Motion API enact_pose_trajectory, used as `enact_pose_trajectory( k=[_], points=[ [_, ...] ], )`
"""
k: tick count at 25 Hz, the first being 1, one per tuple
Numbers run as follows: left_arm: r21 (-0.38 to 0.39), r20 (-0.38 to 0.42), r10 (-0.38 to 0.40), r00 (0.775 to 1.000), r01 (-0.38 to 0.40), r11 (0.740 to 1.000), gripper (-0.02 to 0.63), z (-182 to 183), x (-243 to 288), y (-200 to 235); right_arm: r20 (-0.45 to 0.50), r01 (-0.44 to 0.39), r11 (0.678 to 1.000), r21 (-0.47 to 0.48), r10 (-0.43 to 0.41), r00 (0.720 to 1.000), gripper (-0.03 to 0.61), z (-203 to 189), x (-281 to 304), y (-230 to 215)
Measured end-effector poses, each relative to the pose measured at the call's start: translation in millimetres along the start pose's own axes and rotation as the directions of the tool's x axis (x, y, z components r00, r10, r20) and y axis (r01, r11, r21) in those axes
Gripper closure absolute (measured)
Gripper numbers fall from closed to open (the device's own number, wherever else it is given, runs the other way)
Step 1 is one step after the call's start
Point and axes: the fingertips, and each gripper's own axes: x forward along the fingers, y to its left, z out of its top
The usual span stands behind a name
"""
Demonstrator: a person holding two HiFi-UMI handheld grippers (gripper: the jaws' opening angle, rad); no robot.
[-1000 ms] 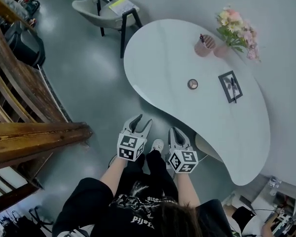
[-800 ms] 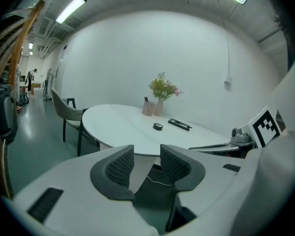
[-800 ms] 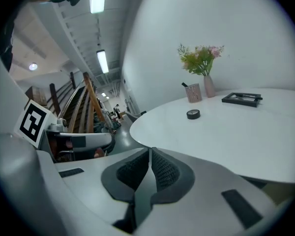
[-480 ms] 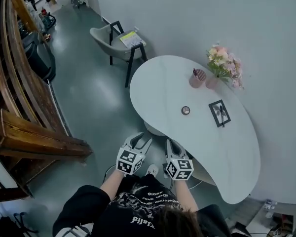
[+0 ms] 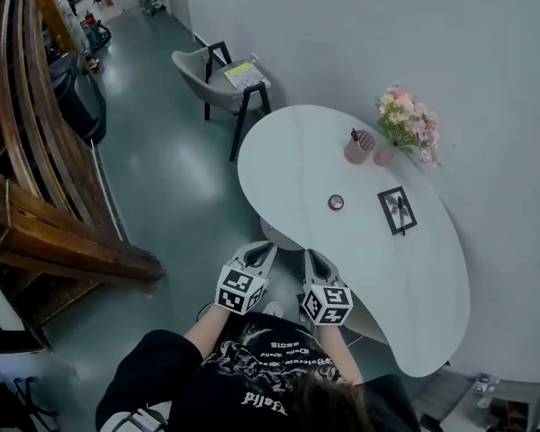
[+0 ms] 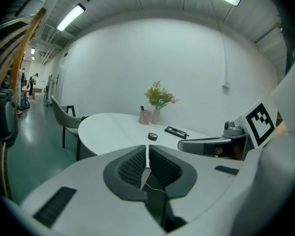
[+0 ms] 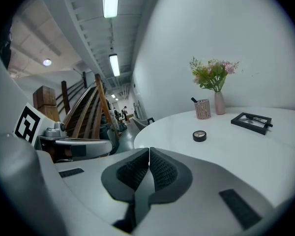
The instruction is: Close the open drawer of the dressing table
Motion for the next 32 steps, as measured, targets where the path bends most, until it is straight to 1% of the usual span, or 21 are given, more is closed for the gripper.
enact_pose_trajectory(
  k=[3, 5, 10, 14, 17, 23, 28, 32],
  points=[
    [-0.042, 0.034, 0.01, 0.999, -0.009, 0.999, 0.583, 2.2, -0.7, -0.1, -0.01, 0.002, 1.0, -0.017, -0.002, 1.0, 0.552, -1.8, -1.3, -4.8],
    [-0.054, 0.047, 0.021, 0.999, -0.018, 0.998, 0.586, 4.8, -0.1, 1.2, -0.014, 0.001, 0.999, -0.034, -0.001, 1.0, 0.552, -2.6, -1.2, -5.7],
    [-0.039, 0.044, 0.022, 0.999, -0.02, 0.999, 0.589, 4.7, 4.5, -3.9, -0.024, -0.026, 0.997, -0.075, 0.024, 0.999, 0.552, -4.0, -1.2, -4.3],
    [-0.054, 0.046, 0.011, 0.999, -0.008, 0.999, 0.589, 3.0, 4.7, -8.9, -0.021, -0.03, 0.996, -0.081, 0.028, 0.999, 0.552, -3.9, -2.9, -5.7],
    [-0.046, 0.042, 0.012, 0.999, -0.01, 0.999, 0.589, 0.5, 5.1, -11.0, -0.018, -0.022, 0.997, -0.076, 0.021, 1.0, 0.552, -5.1, -4.3, -11.6],
    [-0.057, 0.046, 0.074, 0.996, -0.071, 0.996, 0.589, -4.6, -1.1, -2.8, -0.01, -0.026, 0.999, -0.038, 0.026, 1.0, 0.554, -9.9, -11.3, -15.4],
    [-0.038, 0.048, 0.058, 0.997, -0.056, 0.998, 0.589, -6.8, -3.5, -10.5, -0.001, -0.025, 0.998, -0.059, 0.025, 1.0, 0.554, -9.7, -14.6, -13.7],
    [-0.046, 0.063, 0.05, 0.997, -0.047, 0.998, 0.589, -6.4, -8.6, -14.5, 0.016, -0.036, 0.996, -0.085, 0.038, 0.999, 0.554, -7.9, -18.4, -4.4]
  ],
)
